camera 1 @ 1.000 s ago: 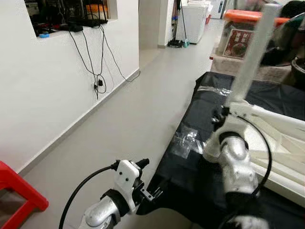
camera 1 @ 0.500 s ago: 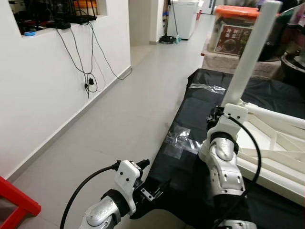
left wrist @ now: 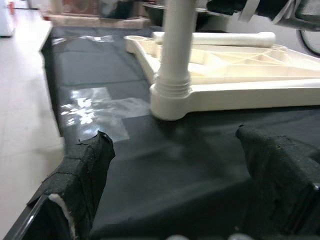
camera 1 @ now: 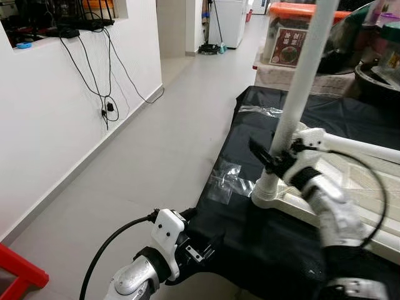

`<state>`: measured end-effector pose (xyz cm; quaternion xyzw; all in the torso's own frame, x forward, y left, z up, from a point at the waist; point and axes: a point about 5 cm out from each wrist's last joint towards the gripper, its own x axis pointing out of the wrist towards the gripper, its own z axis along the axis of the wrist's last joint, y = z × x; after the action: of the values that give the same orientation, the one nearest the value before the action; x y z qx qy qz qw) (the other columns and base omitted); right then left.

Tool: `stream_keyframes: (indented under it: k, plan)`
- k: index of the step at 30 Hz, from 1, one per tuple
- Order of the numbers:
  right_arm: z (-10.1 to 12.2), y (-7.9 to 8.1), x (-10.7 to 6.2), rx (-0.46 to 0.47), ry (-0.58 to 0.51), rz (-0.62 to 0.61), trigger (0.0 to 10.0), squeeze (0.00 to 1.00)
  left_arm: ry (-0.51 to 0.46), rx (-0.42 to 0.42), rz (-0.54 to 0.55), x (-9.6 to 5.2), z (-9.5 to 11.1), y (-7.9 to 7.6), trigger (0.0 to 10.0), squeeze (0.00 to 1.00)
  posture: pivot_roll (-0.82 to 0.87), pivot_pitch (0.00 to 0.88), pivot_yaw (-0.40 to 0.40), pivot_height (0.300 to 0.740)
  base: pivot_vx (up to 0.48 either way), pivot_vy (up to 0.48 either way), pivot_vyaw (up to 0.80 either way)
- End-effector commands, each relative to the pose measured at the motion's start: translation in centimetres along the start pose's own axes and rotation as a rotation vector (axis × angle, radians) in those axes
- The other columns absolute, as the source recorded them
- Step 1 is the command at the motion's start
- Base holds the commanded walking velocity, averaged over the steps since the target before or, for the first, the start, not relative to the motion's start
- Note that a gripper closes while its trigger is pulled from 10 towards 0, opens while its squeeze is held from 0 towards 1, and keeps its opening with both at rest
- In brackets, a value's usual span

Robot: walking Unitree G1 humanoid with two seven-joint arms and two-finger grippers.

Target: Building children table

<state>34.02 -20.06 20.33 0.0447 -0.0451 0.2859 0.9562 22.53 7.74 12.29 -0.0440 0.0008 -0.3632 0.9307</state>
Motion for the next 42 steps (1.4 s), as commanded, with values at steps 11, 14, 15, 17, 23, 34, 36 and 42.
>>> stream_keyframes:
  k: [11,14,15,17,23,34,36,42]
  plan:
    - [0.3,1.9,1.4,0.051,0.138,0.572,10.0,0.00,0.013,-0.003,0.000,0.2,-0.6,0.0,10.0,0.00,0.04,0.011,-0.032,0.740,0.000,0.000,0.00]
    - [-0.3,2.5,1.6,0.009,0.194,0.659,3.7,0.00,0.015,-0.004,-0.004,0.2,-0.6,0.0,10.0,0.00,0.03,0.009,-0.034,0.740,0.000,0.000,0.00]
    - [-0.7,2.7,1.5,0.010,0.214,0.691,0.0,0.00,0.017,-0.004,-0.007,0.2,-0.7,0.0,10.0,0.00,0.02,0.007,-0.031,0.740,0.000,0.000,0.00]
    - [-0.9,2.8,1.4,0.015,0.224,0.708,0.0,0.00,0.018,-0.003,-0.009,0.3,-0.7,0.0,10.0,0.00,0.02,0.007,-0.031,0.740,0.000,0.000,0.00]
    - [-1.3,2.4,1.7,-0.009,0.206,0.629,0.0,0.00,0.016,-0.004,-0.011,0.3,-0.8,-0.1,10.0,0.00,0.00,0.005,-0.032,0.740,0.000,0.000,0.00]
    - [-1.7,-0.5,2.6,-0.117,0.074,-0.232,0.0,0.00,0.020,-0.009,-0.018,0.1,-1.0,-0.1,10.0,0.00,-0.01,0.005,-0.013,0.740,0.000,0.000,0.00]
    - [-1.6,-2.0,1.3,-0.139,0.068,-0.578,0.0,0.00,0.022,-0.008,-0.022,0.1,-1.0,-0.1,10.0,0.00,-0.01,0.009,-0.011,0.740,0.000,0.000,0.00]
    - [-2.2,-2.5,-2.6,-0.072,0.038,-1.164,0.0,0.00,0.024,-0.004,-0.022,0.1,-0.9,0.0,10.0,0.00,-0.01,0.011,-0.016,0.740,0.000,0.000,0.00]
